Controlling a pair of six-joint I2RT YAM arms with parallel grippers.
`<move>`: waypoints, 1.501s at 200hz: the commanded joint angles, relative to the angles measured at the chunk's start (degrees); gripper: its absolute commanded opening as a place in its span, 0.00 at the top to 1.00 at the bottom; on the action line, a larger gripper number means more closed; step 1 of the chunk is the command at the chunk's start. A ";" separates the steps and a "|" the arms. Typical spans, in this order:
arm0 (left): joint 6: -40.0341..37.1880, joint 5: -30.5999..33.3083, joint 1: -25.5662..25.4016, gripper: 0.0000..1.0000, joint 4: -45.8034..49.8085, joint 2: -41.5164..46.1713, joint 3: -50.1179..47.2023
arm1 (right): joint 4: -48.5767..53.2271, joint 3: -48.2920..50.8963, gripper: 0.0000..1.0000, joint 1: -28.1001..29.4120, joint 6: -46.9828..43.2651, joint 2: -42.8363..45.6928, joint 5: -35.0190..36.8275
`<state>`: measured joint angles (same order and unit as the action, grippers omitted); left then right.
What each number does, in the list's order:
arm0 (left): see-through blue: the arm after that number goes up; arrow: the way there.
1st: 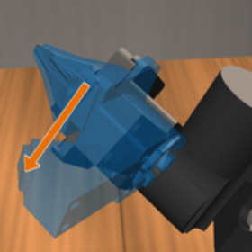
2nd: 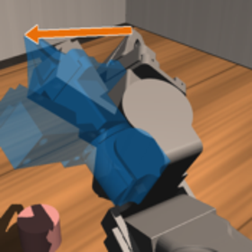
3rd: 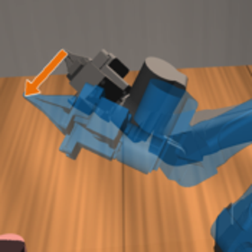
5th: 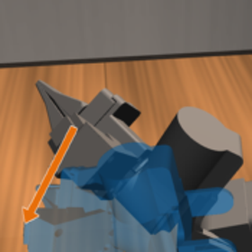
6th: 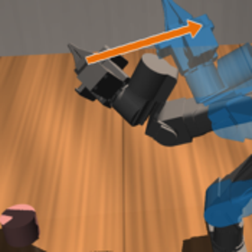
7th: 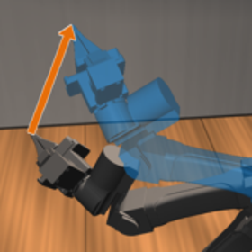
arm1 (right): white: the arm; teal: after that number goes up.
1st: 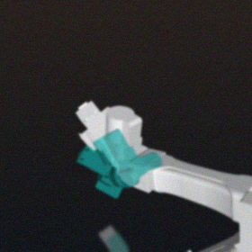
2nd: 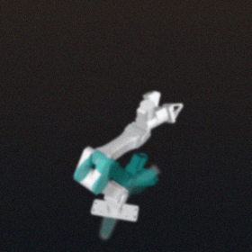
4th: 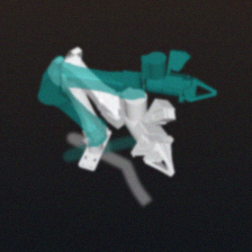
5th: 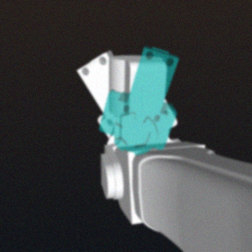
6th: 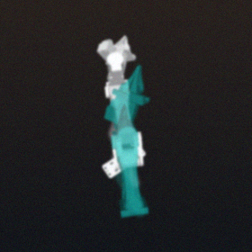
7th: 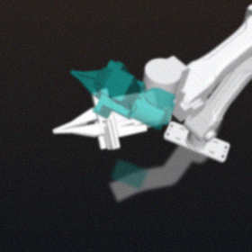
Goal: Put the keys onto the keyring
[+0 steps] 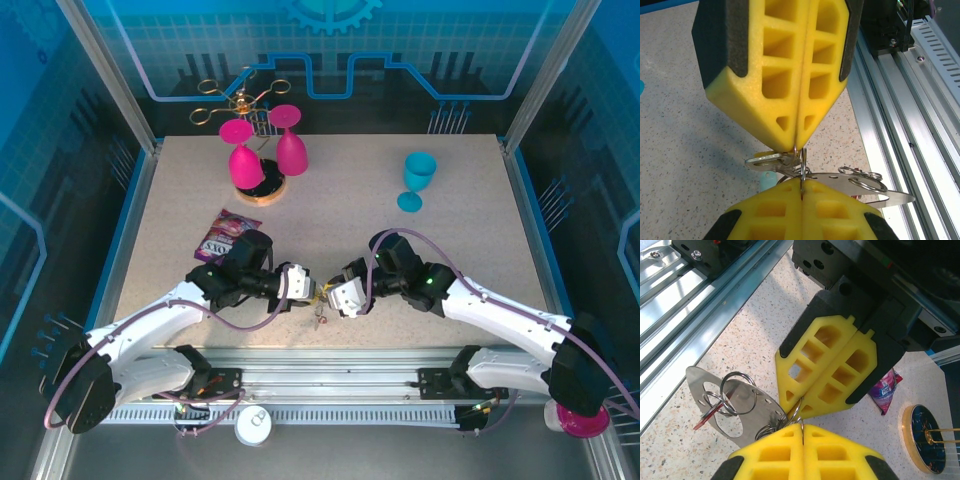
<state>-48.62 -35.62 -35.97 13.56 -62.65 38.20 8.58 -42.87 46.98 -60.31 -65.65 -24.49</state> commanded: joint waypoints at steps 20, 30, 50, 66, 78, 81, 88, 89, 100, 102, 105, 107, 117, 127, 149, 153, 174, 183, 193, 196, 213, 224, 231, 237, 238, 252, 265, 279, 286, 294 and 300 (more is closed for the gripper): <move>-1.48 -1.74 -0.50 1.00 0.33 -0.44 2.01 | 0.79 -2.22 1.00 0.91 -0.68 -0.14 -1.39; -1.54 -1.74 -0.51 1.00 0.37 -0.48 2.04 | 0.50 -2.17 1.00 0.89 -0.54 -0.08 -1.39; -1.64 -1.63 -0.46 1.00 0.54 -0.70 2.10 | 0.34 -2.22 1.00 0.87 -0.33 -0.03 -1.60; -1.46 -1.65 -0.50 1.00 0.35 -0.63 2.14 | 0.84 -2.30 1.00 0.98 -0.42 0.00 -2.08; -1.37 -1.74 -0.57 1.00 0.09 -0.47 2.14 | 1.78 -2.42 1.00 0.93 -0.93 -0.09 -2.14; -1.35 -1.67 -0.57 1.00 0.14 -0.49 2.10 | 2.03 -2.43 1.00 0.98 -1.02 -0.09 -2.11; -1.46 -1.59 -0.47 1.00 0.18 -0.52 2.12 | 2.41 -2.31 1.00 0.94 -1.37 -0.09 -1.98; -1.47 -1.53 -0.44 1.00 0.21 -0.48 2.14 | 2.45 -2.31 1.00 0.97 -1.42 -0.09 -1.97; -1.52 -1.43 -0.55 1.00 0.32 -0.47 2.10 | 2.92 -2.30 1.00 1.07 -1.94 -0.09 -1.55; -1.49 -1.40 -0.50 1.00 0.32 -0.46 2.14 | 3.00 -2.35 1.00 1.07 -1.96 -0.05 -1.46; -1.54 -1.39 -0.54 1.00 0.28 -0.45 2.12 | 3.09 -2.31 1.00 1.07 -2.03 -0.01 -1.37; -1.54 -1.34 -0.58 1.00 0.27 -0.41 2.14 | 3.17 -2.30 1.00 1.07 -2.12 -0.01 -1.27; -1.65 -1.30 -0.51 1.00 0.24 -0.45 2.15 | 3.34 -2.30 1.00 1.02 -2.42 -0.01 -1.11; -1.57 -1.21 -0.59 1.00 0.25 -0.42 2.13 | 3.63 -2.45 1.00 1.21 -2.61 -0.08 -1.01; -1.62 -1.20 -0.54 1.00 0.24 -0.51 2.23 | 3.90 -2.57 1.00 1.52 -2.72 -0.18 -1.08; -1.59 -1.21 -0.55 1.00 0.24 -0.46 2.23 | 3.86 -2.56 1.00 1.56 -2.75 -0.29 -1.07; -1.61 -1.18 -0.59 1.00 0.32 -0.45 2.22 | 3.55 -2.58 1.00 1.75 -2.76 -0.36 -1.24; -1.70 -1.12 -0.57 1.00 0.32 -0.46 2.18 | 3.72 -2.65 1.00 1.85 -2.77 -0.45 -1.26; -1.66 -0.94 -0.58 1.00 0.33 -0.50 2.23 | 4.18 -2.75 1.00 1.88 -3.07 -0.44 -1.13; -1.64 -0.95 -0.59 1.00 0.32 -0.46 2.23 | 4.31 -2.81 1.00 1.84 -3.13 -0.45 -1.00; -1.19 -0.23 -0.59 1.00 -0.28 -0.39 2.08 | 4.99 -2.59 1.00 1.81 -3.95 -0.19 -0.18; -0.69 0.42 -0.53 1.00 -1.02 -0.12 1.89 | 5.17 -2.23 1.00 1.83 -4.65 0.29 0.81; -0.31 0.85 -0.51 1.00 -1.65 -0.02 1.64 | 4.98 -1.81 1.00 1.96 -5.09 0.68 1.53; 0.11 1.18 -0.46 1.00 -2.30 0.19 1.45 | 4.66 -1.46 1.00 1.93 -5.44 0.94 2.23; 0.15 1.21 -0.48 1.00 -2.35 0.18 1.40 | 4.63 -1.40 1.00 2.00 -5.52 0.95 2.33; 0.96 1.27 -0.49 1.00 -3.16 0.34 1.21 | 4.18 -0.76 1.00 2.27 -6.44 1.16 4.03; 1.48 0.92 -0.49 1.00 -3.49 0.43 1.25 | 3.46 -0.21 1.00 2.60 -7.01 1.27 5.50; 1.82 0.72 -0.45 1.00 -3.82 0.53 1.18 | 2.35 0.36 1.00 3.02 -7.36 1.22 6.70; 1.93 0.72 -0.51 1.00 -3.90 0.65 1.07 | 2.01 0.66 1.00 3.12 -7.61 1.31 7.11; 1.88 0.79 -0.51 1.00 -3.97 0.69 1.05 | 1.48 1.07 1.00 3.20 -7.78 1.63 7.80; 1.87 0.89 -0.45 1.00 -3.98 0.77 1.07 | 1.04 1.47 1.00 3.28 -7.96 1.90 8.17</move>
<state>-47.75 -33.67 -36.18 12.97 -62.96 38.22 10.79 -43.31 49.10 -66.35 -64.97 -18.76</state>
